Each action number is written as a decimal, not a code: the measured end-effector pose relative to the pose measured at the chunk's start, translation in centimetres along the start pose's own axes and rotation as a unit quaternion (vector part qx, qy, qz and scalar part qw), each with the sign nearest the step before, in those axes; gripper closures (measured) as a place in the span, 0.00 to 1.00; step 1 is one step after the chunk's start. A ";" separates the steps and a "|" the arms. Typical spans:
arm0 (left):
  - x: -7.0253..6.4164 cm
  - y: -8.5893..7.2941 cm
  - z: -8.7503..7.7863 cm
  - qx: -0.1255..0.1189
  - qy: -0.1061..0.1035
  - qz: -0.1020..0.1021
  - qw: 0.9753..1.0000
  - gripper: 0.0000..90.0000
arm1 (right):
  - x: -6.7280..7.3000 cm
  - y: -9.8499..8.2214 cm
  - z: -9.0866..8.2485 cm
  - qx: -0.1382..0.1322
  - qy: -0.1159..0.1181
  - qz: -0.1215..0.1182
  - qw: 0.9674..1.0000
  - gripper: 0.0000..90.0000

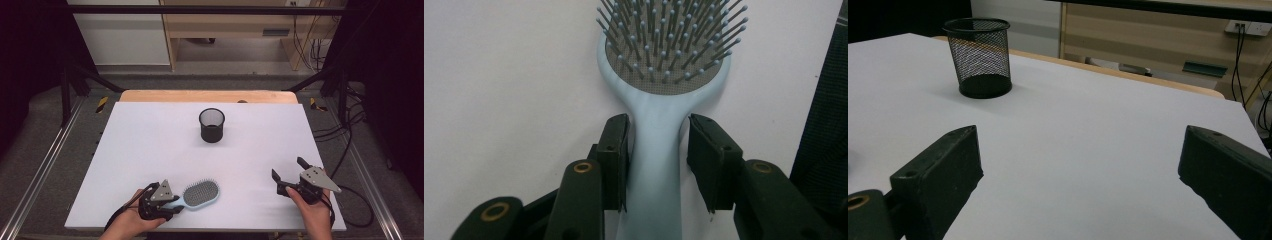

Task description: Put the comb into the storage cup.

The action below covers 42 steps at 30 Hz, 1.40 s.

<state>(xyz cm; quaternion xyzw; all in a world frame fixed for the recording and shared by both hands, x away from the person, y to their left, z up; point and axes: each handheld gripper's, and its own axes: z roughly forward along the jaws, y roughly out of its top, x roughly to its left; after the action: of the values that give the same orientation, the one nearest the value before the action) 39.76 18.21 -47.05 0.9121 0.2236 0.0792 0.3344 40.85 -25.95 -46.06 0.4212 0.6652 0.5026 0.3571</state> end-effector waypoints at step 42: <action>0.5 1.7 0.6 0.036 0.019 0.013 0.999 0.77 | 0.1 0.0 0.0 0.003 0.003 -0.002 1.000 0.04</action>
<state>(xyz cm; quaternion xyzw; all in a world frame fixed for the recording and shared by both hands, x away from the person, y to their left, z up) 40.99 17.01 -46.40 0.9247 0.2204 0.0933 0.2961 40.83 -25.86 -46.08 0.4194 0.6685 0.5014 0.3547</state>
